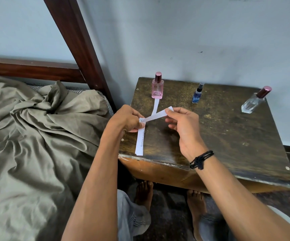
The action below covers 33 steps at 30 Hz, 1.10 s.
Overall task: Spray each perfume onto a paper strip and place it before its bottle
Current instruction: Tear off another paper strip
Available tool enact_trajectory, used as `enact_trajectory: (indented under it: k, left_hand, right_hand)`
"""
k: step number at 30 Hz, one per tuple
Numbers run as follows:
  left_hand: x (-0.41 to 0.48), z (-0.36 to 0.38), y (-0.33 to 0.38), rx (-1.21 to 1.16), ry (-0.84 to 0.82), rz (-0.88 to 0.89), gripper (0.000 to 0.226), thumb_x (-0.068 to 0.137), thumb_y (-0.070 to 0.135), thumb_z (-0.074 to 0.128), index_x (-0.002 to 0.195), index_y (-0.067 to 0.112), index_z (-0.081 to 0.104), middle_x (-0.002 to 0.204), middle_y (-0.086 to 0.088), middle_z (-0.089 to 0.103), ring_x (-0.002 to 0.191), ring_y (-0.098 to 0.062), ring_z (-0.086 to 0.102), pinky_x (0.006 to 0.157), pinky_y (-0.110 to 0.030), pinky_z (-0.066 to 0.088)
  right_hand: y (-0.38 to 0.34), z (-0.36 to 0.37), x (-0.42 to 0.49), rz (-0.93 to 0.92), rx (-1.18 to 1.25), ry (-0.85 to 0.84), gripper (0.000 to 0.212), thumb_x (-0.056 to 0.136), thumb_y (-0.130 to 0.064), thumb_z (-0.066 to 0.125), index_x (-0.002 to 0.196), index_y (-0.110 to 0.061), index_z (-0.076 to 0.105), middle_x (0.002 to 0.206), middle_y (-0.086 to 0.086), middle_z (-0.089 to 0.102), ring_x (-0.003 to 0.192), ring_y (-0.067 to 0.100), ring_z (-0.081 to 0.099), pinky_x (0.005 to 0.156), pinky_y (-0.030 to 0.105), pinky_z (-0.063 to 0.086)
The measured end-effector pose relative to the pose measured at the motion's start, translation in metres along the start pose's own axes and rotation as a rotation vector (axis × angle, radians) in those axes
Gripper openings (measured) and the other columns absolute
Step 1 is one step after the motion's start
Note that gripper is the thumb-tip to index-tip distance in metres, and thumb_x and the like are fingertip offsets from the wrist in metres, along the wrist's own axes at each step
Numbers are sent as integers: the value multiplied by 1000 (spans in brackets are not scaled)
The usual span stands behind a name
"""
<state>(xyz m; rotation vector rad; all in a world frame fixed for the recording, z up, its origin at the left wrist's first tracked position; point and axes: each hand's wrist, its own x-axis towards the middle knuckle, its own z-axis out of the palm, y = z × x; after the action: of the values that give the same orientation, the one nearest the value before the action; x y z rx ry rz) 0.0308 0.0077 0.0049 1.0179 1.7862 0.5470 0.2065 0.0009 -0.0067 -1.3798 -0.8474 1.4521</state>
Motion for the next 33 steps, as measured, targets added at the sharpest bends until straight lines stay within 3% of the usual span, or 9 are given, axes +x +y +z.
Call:
enact_trajectory:
  k: [7, 14, 18, 20, 22, 25, 28, 33]
  left_hand:
    - [-1, 2, 3, -33, -7, 15, 23, 85, -12, 68, 76, 8, 72, 76, -7, 68, 76, -17, 67, 69, -26, 60]
    - [5, -1, -5, 14, 65, 5, 11, 76, -2, 78, 75, 9, 76, 94, -13, 73, 93, -23, 68, 81, -39, 62]
    - [2, -11, -6, -119, 42, 37, 19, 85, -15, 65, 88, 1, 74, 89, -10, 71, 87, -20, 68, 68, -24, 62]
    - [1, -8, -3, -139, 31, 54, 18, 86, -15, 65, 98, -4, 73, 83, -7, 69, 83, -18, 68, 65, -22, 61]
    - [2, -4, -1, -91, 36, 71, 16, 86, -13, 67, 94, -2, 73, 83, -7, 69, 83, -18, 69, 63, -21, 61]
    - [8, -2, -5, 28, 68, 62, 15, 84, -8, 73, 86, 6, 73, 86, -11, 71, 89, -24, 72, 74, -31, 63]
    - [13, -3, -10, 229, 145, 45, 17, 80, 4, 81, 82, 19, 73, 91, -8, 75, 83, -22, 73, 86, -40, 61]
    - [5, -3, -5, 318, 284, 168, 20, 81, 29, 82, 96, 23, 72, 88, 6, 67, 88, -15, 64, 92, -34, 52]
  right_hand:
    - [2, -1, 2, -38, 27, 50, 9, 89, -6, 73, 84, -12, 77, 75, -3, 73, 70, 9, 63, 61, 19, 51]
    - [-4, -7, 3, -102, 194, 155, 10, 94, -5, 69, 88, -11, 73, 77, 2, 70, 64, 11, 62, 59, 22, 54]
    - [-29, -33, 19, -95, 371, 319, 12, 92, -5, 71, 82, -12, 69, 76, 4, 69, 61, 12, 61, 59, 25, 54]
    - [-29, -35, 21, -92, 373, 305, 13, 91, -4, 72, 81, -12, 69, 74, 5, 69, 61, 13, 61, 58, 24, 54]
    - [-24, -31, 20, -97, 345, 258, 13, 90, -2, 72, 81, -11, 70, 72, 4, 70, 62, 14, 64, 59, 23, 54]
    - [-20, -27, 17, -90, 296, 211, 12, 88, 1, 73, 83, -10, 73, 73, 7, 74, 66, 16, 69, 63, 22, 57]
    - [-17, -30, 16, -59, 252, 183, 12, 86, 4, 74, 85, -8, 73, 78, 10, 76, 71, 18, 73, 68, 24, 60]
    - [-12, -37, 12, 31, 226, 127, 15, 85, 6, 74, 94, -5, 69, 82, 15, 77, 72, 21, 75, 69, 26, 62]
